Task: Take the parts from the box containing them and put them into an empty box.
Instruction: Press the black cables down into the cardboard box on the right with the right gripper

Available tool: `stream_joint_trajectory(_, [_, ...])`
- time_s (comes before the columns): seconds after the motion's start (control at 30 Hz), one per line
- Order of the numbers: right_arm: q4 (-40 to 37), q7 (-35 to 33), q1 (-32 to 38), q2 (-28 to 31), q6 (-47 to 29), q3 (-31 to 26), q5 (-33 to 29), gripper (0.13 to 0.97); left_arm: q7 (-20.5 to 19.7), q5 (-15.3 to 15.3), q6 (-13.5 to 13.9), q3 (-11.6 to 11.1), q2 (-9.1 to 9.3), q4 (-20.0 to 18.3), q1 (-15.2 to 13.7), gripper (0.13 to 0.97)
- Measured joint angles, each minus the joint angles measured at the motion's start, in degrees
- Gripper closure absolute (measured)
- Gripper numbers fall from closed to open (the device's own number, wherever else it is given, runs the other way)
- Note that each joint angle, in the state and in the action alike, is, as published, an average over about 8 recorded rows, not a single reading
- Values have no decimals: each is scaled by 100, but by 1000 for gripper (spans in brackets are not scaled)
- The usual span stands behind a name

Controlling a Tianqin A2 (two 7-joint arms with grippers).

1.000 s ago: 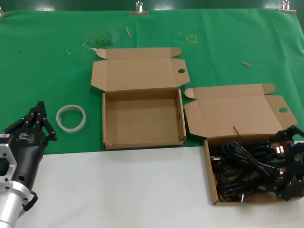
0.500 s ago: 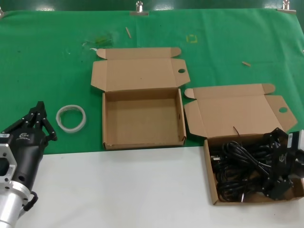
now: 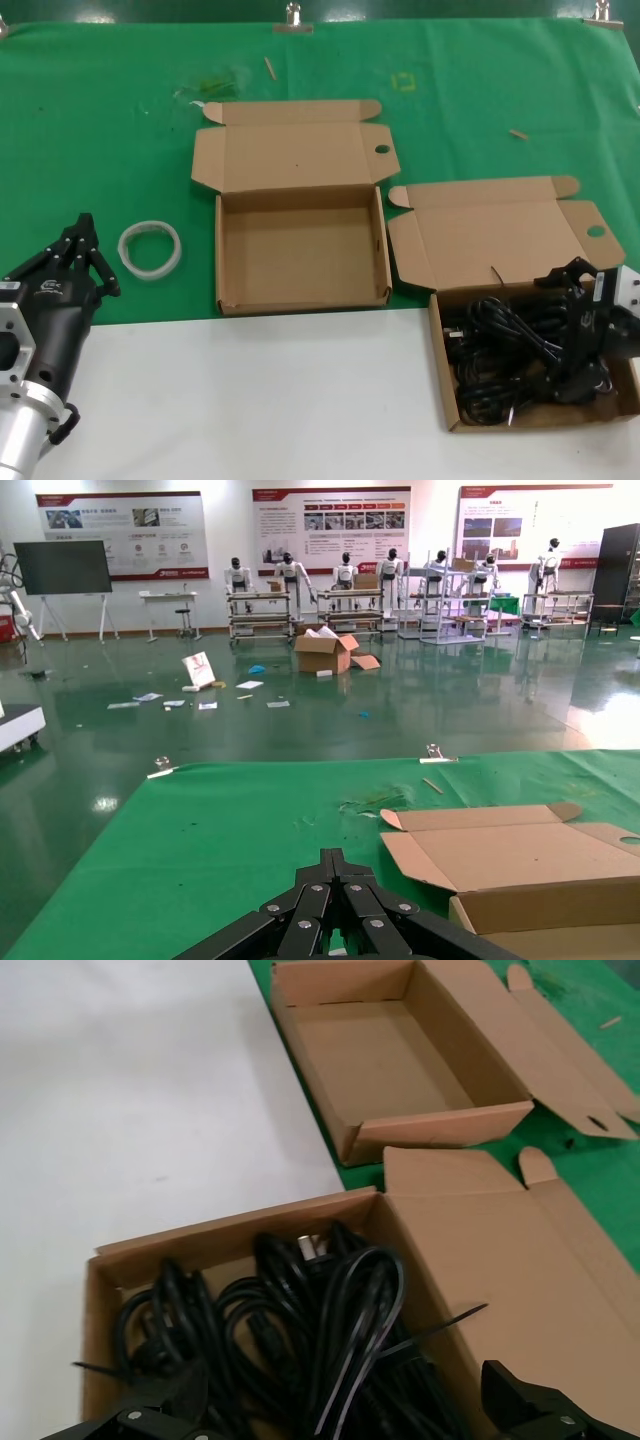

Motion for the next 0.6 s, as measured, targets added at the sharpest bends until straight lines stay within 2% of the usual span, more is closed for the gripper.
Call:
stream_joint_trajectory(0.33, [-18,-22,39,-116,122,8,-68,190,0,0,0,0,0,0,0,957])
stream_joint_trajectory(0.6, [-18,-32,7,-143,140,-2,-92,313,0,0,0,0,0,0,0,957])
